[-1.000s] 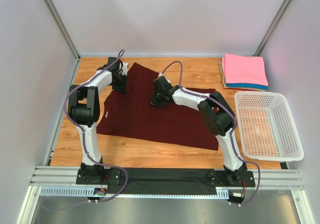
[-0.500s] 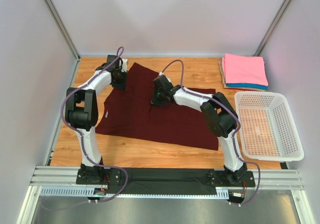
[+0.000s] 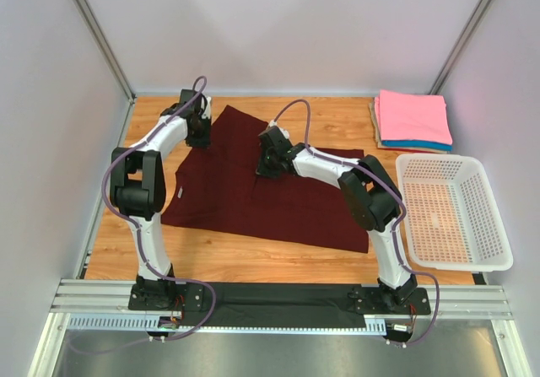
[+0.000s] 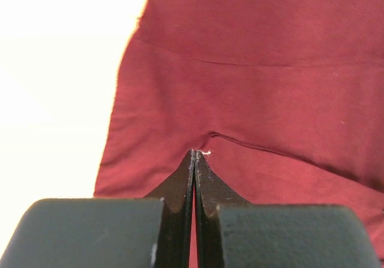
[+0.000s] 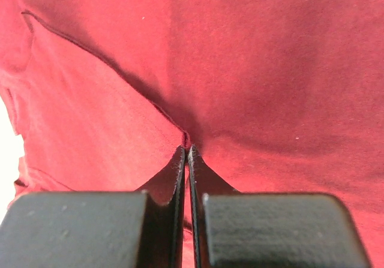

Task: Fold and stack the t-shirts
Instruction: Fold the tshirt

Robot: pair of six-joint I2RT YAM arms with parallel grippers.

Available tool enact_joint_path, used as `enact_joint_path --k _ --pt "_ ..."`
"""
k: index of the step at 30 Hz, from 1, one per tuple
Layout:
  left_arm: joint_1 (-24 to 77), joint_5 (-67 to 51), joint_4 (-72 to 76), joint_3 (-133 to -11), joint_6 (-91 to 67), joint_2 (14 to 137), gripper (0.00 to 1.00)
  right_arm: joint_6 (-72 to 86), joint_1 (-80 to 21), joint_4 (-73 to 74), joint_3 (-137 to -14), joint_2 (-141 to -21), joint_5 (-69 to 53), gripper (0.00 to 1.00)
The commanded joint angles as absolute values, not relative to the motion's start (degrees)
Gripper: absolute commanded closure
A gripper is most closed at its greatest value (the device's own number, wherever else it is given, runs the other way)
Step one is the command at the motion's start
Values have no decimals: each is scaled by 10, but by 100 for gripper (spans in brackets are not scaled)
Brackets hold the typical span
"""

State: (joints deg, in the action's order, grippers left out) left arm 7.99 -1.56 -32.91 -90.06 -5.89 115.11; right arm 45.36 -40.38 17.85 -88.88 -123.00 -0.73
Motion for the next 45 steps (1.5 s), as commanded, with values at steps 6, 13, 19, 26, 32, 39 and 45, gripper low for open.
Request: enact_joint_path --k 6,13,19,26,32,39,45 --pt "83 114 -447 -965 -140 1133 94 425 -407 201 -919 -1229 47 95" --pt "83 11 -422 -886 -198 1082 87 367 -397 267 -894 -1147 36 77" --pt "73 48 -454 -883 -223 1136 87 328 -397 319 -821 -1040 33 72" --pt "8 42 -484 -817 -283 1155 86 324 -396 324 -694 -907 33 70" --pt "-27 37 -481 -763 -287 1150 84 354 -395 296 -629 -825 28 70" --pt "-76 45 -491 -730 -290 1090 83 338 -392 314 -605 -758 51 69" --pt "-76 4 -503 -734 -300 948 73 339 -379 365 -591 -685 48 69"
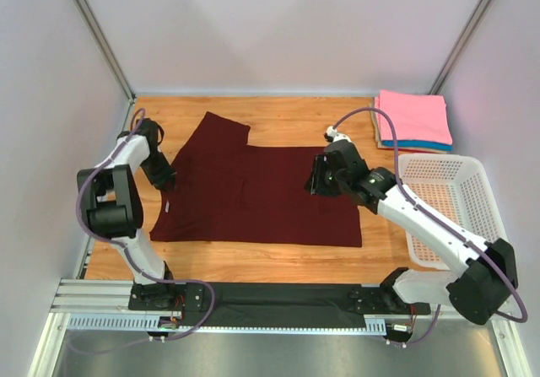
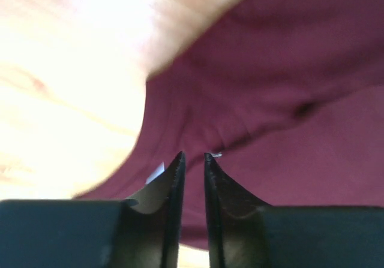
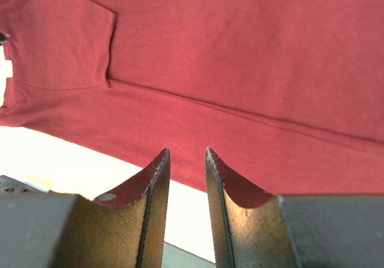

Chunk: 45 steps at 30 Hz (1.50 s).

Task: Fold and stack the t-shirts
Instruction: Fold the tshirt

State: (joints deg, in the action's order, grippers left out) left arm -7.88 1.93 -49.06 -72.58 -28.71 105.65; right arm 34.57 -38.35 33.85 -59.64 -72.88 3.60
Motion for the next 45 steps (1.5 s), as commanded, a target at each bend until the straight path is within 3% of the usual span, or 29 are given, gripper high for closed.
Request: enact_joint_path --k 1,7,11,16,17,18,19,20,22,32,39,45 --pt "-75 4 -499 -727 -306 922 69 339 -379 374 -591 -672 47 68" --pt "-18 -48 -482 -700 -299 722 61 355 -378 429 -578 -577 38 66" --pt "73 -90 -476 -681 -315 601 58 361 -379 431 -577 -531 -15 43" --pt "186 -74 -518 -686 -301 526 43 356 -379 483 -620 -529 25 38" --pt "199 -74 -522 -681 -304 500 41 356 -379 496 -627 -533 27 34" --pt "200 -95 -521 -676 -302 490 23 355 -379 502 -634 -536 26 30" --pt "200 -100 -538 -672 -302 483 15 349 -379 513 -645 -538 21 24" --pt "200 -98 -554 -678 -292 483 8 346 -379 522 -652 -543 22 0" --pt "201 -92 -588 -686 -279 487 1 346 -378 547 -665 -544 38 0" --pt "200 -7 -553 -738 -285 529 1 304 -374 564 -693 -573 112 0" --pt "186 36 -530 -805 -273 626 1 264 -283 509 -708 -671 78 0" --pt "104 35 -440 -796 -302 712 6 247 -194 442 -712 -730 52 2"
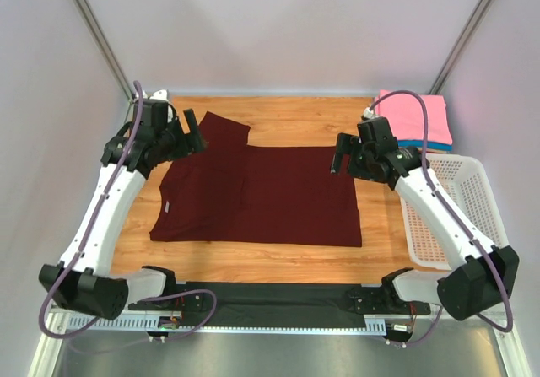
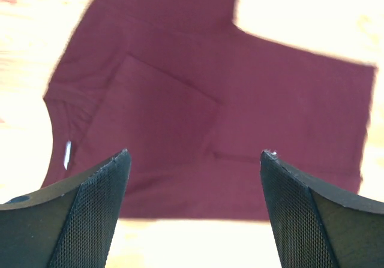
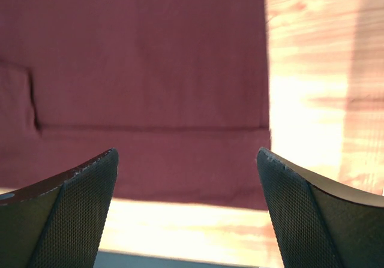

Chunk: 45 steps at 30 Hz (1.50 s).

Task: Fold and stack the t-shirts
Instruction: Fold the tshirt

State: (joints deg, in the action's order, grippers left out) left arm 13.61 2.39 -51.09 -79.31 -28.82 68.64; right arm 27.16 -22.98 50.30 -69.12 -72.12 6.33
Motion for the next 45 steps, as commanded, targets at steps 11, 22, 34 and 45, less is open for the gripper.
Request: enact_joint_path --k 11,22,34,45 --pt "-16 -72 -302 -885 -256 965 12 227 -81 331 -796 -930 -60 9" --pt "-42 -152 -399 -1215 -185 1327 16 199 -61 303 -931 -1130 -110 30" --pt "-42 -179 -297 -1294 -211 1441 18 181 -47 279 -976 -1270 -84 36" --pt "-38 -216 -249 -1354 -307 1527 25 249 -33 284 -997 -1292 -160 33"
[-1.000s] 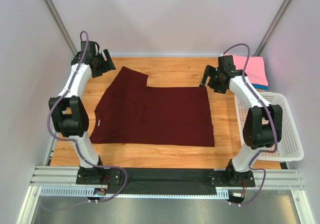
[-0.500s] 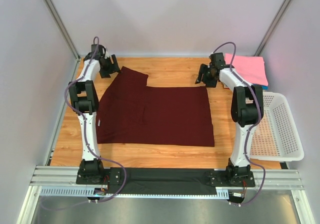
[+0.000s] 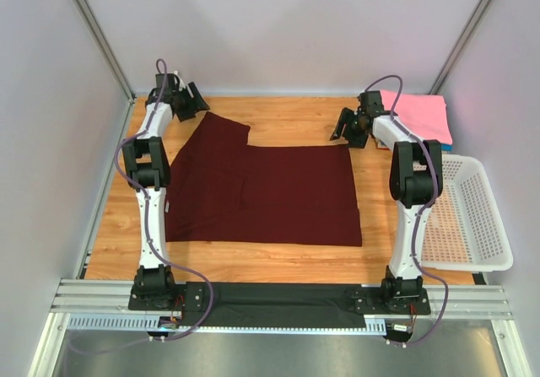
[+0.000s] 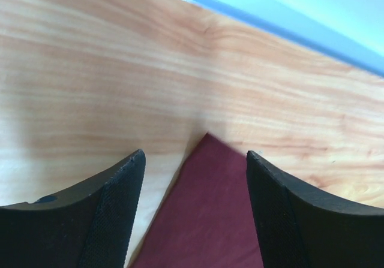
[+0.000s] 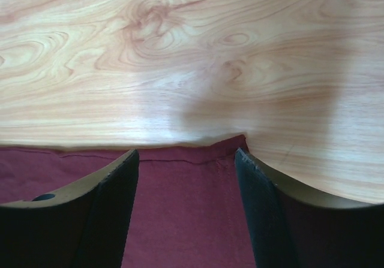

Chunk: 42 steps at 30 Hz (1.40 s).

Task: Fold and stack the t-shirts
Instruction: Fold the tshirt

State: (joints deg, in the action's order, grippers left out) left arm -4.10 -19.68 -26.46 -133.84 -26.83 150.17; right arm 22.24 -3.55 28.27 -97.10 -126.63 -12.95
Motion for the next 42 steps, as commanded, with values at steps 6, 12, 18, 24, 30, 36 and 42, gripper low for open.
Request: enact_joint_path --k 6,12,18,24,30,36,42 --pt "-27 -238 -217 -1352 -337 1542 32 262 -33 290 -1013 -1316 -178 34" --pt "-25 -221 -236 -1358 -334 1542 44 265 -34 307 -1016 -1308 -159 39" --pt "-21 -221 -245 -1358 -339 1544 72 257 -34 320 -1011 -1284 -114 43" --pt "-21 -218 -244 -1358 -354 1541 100 240 -33 351 -1033 -1281 -60 44" --pt "-23 -226 -225 -1358 -376 1535 100 238 -33 377 -1063 -1295 -29 46" --pt "-24 -243 -196 -1355 -400 1530 100 239 -34 403 -1097 -1317 -26 47" --pt "-24 -257 -154 -1330 -407 1513 100 235 -33 401 -1102 -1316 -18 48"
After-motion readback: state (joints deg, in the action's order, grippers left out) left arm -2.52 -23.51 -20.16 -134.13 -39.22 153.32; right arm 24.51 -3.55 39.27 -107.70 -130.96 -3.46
